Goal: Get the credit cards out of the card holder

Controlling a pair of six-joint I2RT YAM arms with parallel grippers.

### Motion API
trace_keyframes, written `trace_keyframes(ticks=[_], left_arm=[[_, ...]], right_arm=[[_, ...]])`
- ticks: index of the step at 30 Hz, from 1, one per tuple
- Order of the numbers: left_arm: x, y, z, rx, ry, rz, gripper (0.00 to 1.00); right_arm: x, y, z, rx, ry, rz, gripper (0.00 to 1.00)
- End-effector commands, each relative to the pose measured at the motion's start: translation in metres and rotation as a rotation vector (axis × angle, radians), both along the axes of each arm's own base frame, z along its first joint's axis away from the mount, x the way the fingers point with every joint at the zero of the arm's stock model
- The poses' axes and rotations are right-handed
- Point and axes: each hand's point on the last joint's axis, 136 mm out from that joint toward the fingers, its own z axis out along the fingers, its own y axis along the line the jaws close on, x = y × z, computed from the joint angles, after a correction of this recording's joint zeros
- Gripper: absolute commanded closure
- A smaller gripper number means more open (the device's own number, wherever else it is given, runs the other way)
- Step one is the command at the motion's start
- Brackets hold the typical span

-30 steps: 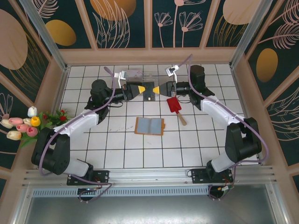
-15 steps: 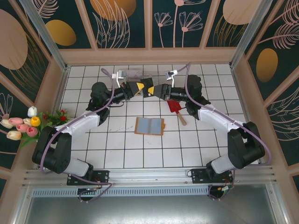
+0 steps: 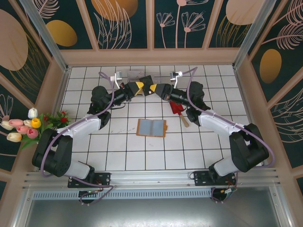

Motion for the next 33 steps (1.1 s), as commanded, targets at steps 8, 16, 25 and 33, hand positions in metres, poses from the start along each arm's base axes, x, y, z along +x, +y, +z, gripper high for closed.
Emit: trace_keyframes(ticks=[8,16,25,33], left_arm=[[0.016,0.025,-0.052,0.192,0.132,0.13,0.52],[0.028,0.098,-0.125,0.584,0.296,0.367,0.09],[0.012,0.152,-0.137,0.769,0.328,0.506,0.01],[0.003,0.162,-0.143,0.811,0.343,0.52,0.02]], right_arm=[[0.01,-0.001,-0.002,-0.146,-0.185,-0.067,1.0],[0.049,0.01,-0.032,-0.423,-0.332,-0.065,1.0],[0.088,0.039,-0.038,-0.616,-0.596,0.066,1.0],[0.11,0.059,-0.076,-0.789,-0.873,0.28,1.0]])
